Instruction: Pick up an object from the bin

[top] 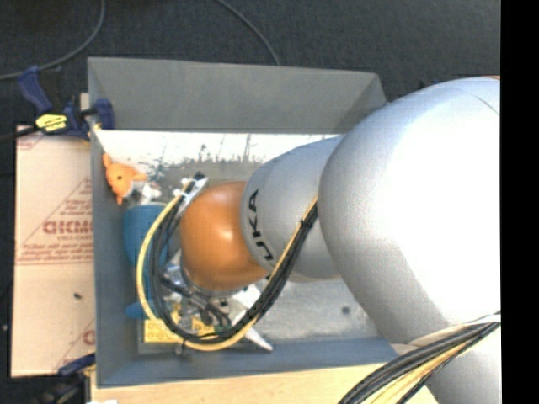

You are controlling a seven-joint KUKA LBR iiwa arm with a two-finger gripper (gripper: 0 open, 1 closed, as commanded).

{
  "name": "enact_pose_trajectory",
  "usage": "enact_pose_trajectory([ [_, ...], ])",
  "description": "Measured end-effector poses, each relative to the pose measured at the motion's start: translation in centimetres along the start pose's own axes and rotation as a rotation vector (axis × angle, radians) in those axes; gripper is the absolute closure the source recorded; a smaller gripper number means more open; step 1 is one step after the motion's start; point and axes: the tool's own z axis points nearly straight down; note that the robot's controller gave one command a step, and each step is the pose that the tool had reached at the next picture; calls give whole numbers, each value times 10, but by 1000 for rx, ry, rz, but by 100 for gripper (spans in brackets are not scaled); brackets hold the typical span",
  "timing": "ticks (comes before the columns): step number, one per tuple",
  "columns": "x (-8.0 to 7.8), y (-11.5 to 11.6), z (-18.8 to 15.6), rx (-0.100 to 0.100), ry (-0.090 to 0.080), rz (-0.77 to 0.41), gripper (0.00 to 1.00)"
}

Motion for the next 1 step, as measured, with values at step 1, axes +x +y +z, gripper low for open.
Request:
enact_pose_trajectory([
  [1,6,5,-1,-7,-2,272,100],
])
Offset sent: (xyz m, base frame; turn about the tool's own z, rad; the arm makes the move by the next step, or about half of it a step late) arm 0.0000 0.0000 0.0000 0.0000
